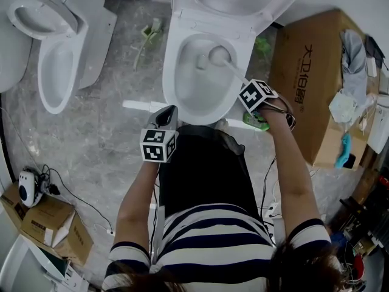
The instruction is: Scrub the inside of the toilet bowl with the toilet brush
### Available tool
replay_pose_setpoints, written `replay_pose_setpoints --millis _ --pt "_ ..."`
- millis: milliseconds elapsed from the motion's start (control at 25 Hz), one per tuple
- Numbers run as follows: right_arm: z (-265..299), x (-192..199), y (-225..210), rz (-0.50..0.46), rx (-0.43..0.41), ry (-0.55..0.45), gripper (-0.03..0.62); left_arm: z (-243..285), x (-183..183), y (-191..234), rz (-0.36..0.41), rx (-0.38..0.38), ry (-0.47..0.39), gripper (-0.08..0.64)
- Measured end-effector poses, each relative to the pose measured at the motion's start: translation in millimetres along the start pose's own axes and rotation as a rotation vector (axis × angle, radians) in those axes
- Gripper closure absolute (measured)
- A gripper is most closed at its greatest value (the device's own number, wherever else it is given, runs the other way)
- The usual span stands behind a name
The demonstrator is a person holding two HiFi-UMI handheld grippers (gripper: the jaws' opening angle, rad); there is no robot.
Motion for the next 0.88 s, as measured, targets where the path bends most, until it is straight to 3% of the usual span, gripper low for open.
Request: replay_pose_setpoints --millis 520,880 --pt "-13.0 9.1 -0.9 -0.185 0.075 0.166 0.561 -13.7 6.9 3.7 0.01 -0.002 0.008 0.56" --pt "-8.5 18.3 13.2 -0.293 0.021 0.234 0.563 -11.1 6.4 3.9 0.017 -0.003 0.014 0.56"
Point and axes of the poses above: the fingertips, and each gripper's own axes: z forward along the fingers, y to its left, x out of its underside, the point moved 8 cm from there along -z, backward along the fingers, and after that the axes turned 4 degrees about -z, right-handed, at the moved point
